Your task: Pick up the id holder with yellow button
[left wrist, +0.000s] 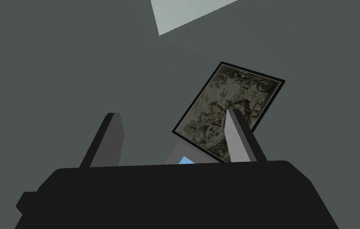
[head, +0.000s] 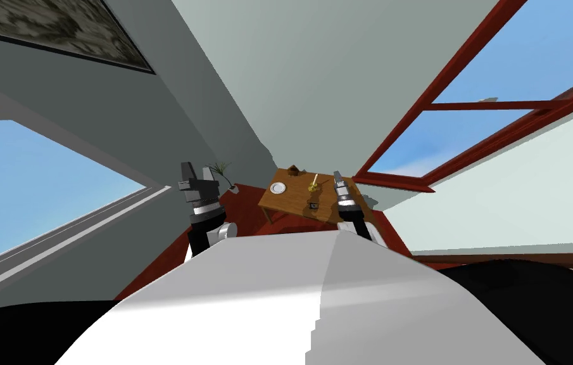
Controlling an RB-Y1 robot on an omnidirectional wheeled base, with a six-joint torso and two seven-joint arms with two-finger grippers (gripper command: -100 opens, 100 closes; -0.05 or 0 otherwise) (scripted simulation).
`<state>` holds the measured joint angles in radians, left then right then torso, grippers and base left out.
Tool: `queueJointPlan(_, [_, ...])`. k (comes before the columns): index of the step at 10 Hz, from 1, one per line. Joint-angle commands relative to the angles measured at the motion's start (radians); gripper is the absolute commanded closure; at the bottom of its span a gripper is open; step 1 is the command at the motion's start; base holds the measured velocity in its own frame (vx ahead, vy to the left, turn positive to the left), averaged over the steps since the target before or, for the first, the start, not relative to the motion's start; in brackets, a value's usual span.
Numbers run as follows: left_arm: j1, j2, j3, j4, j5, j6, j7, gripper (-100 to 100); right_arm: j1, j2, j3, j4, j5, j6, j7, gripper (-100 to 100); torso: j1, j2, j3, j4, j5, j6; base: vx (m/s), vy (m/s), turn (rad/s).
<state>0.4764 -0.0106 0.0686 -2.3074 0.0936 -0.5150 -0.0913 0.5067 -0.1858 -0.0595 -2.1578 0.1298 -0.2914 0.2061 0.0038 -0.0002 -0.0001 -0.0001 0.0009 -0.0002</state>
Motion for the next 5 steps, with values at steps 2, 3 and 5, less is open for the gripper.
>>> queueJointPlan(2, [0.0,0.0,0.0,0.0,0.0,0.0,0.0,0,0.001,-0.015,-0.001,0.042,0.02,0.056,0.034,-100,0.0,0.0,0.0,0.0,0.0,0.0,0.002,0.049,0.124])
queueJointPlan(3, [0.0,0.0,0.0,0.0,0.0,0.0,0.0,0,-0.003,-0.024,0.0,0.07,0.034,0.092,0.056,-100,-0.001,0.0,0.0,0.0,0.0,0.001,0.002,0.045,0.15])
queueJointPlan(5, [0.0,0.0,0.0,0.0,0.0,0.0,0.0,0,-0.006,-0.032,0.001,0.1,0.048,0.128,0.079,-100,0.0,0.001,0.0,0.0,0.0,0.0,0.001,0.048,0.162])
